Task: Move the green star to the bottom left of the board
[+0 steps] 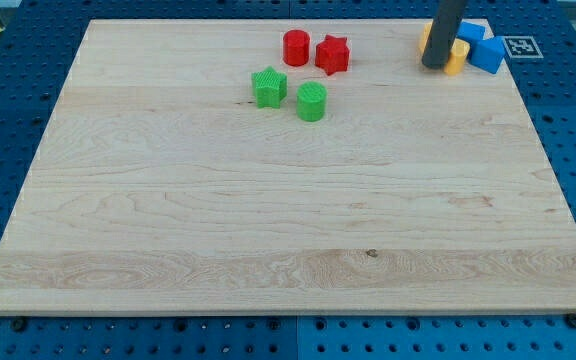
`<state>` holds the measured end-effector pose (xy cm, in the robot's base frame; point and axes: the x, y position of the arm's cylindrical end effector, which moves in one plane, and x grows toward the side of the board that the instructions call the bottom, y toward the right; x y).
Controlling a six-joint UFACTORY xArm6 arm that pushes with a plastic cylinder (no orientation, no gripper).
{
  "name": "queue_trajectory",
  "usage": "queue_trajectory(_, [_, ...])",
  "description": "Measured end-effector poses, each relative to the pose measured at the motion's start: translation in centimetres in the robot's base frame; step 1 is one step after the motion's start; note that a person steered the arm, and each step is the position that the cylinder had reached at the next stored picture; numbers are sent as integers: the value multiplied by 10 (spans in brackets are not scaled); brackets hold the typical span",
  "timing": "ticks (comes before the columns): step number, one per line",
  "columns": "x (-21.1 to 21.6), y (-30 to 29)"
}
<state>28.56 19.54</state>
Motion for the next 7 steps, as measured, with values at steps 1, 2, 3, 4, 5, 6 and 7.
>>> queue_trajectory(1, [1,0])
queue_trajectory(2, [7,0])
queue_trajectory(3, [14,-1])
queue_trajectory(4, [57,-29])
queue_trajectory(5, [88,-62])
queue_trajectory(6, [73,-96])
queue_trajectory(7, [54,-140])
